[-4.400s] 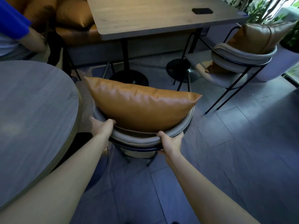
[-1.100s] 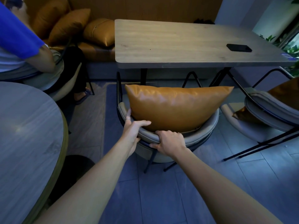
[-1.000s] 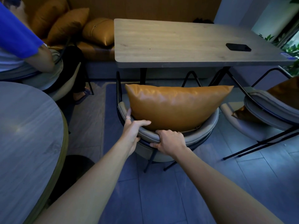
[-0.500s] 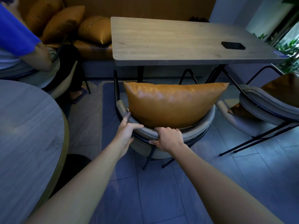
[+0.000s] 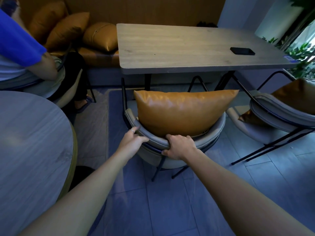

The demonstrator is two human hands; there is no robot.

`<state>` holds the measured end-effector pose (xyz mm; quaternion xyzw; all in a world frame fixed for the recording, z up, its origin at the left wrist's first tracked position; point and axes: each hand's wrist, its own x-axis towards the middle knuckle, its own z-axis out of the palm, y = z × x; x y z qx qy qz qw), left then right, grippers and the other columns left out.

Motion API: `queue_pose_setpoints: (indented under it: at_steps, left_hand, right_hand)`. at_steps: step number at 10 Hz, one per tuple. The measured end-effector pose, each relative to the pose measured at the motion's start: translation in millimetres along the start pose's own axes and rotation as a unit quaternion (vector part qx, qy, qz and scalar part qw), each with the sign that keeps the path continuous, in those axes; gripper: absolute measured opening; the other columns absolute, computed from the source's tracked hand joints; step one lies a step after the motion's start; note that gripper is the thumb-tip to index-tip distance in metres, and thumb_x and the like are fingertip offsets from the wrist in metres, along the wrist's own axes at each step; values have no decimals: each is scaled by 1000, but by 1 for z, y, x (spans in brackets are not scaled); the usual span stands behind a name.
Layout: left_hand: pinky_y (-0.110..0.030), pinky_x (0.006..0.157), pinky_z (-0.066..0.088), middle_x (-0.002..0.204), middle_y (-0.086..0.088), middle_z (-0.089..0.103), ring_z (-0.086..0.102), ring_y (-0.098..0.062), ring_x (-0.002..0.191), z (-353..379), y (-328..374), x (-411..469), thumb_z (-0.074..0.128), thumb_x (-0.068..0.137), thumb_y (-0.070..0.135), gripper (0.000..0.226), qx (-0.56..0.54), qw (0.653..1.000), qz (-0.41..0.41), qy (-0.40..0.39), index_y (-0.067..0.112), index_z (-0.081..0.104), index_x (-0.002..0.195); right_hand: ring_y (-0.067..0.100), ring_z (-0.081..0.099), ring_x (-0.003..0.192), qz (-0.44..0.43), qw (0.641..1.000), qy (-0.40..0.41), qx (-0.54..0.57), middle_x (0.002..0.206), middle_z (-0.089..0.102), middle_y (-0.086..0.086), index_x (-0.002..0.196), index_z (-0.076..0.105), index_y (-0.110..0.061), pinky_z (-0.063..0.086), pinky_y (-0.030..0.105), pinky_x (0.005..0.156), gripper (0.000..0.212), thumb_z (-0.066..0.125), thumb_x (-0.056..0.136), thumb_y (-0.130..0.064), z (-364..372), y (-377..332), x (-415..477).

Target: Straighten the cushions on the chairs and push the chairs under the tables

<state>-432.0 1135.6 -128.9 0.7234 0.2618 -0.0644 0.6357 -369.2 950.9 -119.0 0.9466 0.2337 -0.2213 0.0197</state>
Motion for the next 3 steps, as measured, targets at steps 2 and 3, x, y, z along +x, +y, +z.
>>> queue_pose_setpoints:
  at_steps: [2, 3]
  left_hand:
    - [-44, 88, 53, 99, 3, 62, 58, -19, 87, -16, 32, -18, 50, 101, 39, 39, 362, 932, 38, -6, 20, 61, 133]
    - [-41, 91, 53, 127, -5, 64, 63, -27, 108, -19, 63, -35, 41, 103, 46, 46, 475, 877, 67, 20, 22, 56, 139]
  right_hand:
    - [35, 61, 123, -18, 999, -8, 48, 132, 67, 9, 137, 57, -18, 41, 46, 97, 62, 47, 99, -67, -39, -9, -22]
    - [34, 60, 126, -6, 997, 23, 69, 140, 64, 10, 145, 53, -16, 43, 47, 102, 69, 41, 101, -68, -66, -9, -35]
